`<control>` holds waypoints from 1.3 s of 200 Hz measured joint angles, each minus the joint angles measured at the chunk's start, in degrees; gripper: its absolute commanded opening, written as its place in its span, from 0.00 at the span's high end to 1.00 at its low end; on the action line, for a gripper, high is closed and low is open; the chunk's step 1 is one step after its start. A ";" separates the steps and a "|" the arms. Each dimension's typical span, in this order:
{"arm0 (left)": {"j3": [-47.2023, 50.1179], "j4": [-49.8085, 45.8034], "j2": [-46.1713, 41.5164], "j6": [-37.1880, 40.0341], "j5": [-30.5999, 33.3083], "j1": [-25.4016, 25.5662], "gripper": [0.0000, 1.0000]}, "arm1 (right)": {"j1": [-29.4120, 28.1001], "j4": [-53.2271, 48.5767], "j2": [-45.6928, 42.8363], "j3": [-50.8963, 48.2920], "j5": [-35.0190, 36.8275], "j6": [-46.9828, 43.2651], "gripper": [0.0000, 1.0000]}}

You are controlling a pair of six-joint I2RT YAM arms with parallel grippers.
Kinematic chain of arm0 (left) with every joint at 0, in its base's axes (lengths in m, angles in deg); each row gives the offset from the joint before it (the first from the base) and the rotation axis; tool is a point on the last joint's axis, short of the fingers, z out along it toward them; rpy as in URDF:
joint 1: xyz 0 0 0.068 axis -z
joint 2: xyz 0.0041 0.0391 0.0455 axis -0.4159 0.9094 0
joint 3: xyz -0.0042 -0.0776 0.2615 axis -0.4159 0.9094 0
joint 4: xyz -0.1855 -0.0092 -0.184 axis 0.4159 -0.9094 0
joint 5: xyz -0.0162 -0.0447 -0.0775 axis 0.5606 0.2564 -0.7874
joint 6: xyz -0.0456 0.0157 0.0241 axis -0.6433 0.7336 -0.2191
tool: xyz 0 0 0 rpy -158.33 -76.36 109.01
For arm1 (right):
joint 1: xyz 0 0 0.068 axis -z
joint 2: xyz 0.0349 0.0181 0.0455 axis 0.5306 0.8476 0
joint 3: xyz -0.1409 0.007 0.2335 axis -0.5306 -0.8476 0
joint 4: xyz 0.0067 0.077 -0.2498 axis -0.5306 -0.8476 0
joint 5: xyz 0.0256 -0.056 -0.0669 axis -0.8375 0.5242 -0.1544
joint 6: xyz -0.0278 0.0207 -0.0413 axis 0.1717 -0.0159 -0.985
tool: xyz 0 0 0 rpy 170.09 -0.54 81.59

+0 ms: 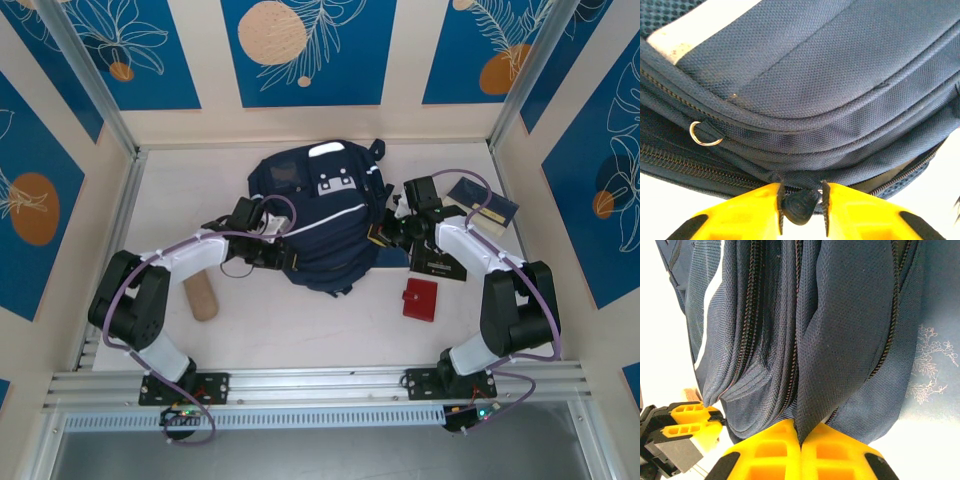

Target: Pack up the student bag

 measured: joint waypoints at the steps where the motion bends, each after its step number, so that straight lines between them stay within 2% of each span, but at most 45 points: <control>1: 0.00 0.00 0.00 0.00 0.00 0.00 0.72 | 0.00 0.00 0.00 0.00 -0.02 0.00 1.00; 22: 0.00 0.07 0.00 0.00 -0.07 0.00 0.73 | 0.00 0.00 0.00 0.00 0.00 0.00 1.00; 38: 0.00 0.13 0.00 0.00 -0.07 0.00 0.77 | -0.02 0.00 0.00 0.00 0.00 0.00 1.00; 77: 0.00 0.13 -0.07 0.15 0.20 0.11 1.00 | -0.07 0.00 0.00 0.00 0.11 0.00 1.00; 115: 0.87 -0.37 -3.10 1.09 4.50 0.15 1.00 | -0.20 -0.35 -0.02 0.00 1.64 0.00 1.00; 169: 2.51 -0.96 -8.24 1.55 17.81 0.22 1.00 | -0.22 -0.68 -1.11 -0.50 4.48 0.42 1.00; 225: 2.16 0.33 -8.02 1.46 29.77 -0.48 1.00 | -0.24 -0.79 -1.88 -0.72 5.11 0.42 1.00; 260: 0.24 3.08 -4.74 1.40 31.78 -3.15 1.00 | -0.37 -0.22 -1.88 -0.70 3.50 0.42 1.00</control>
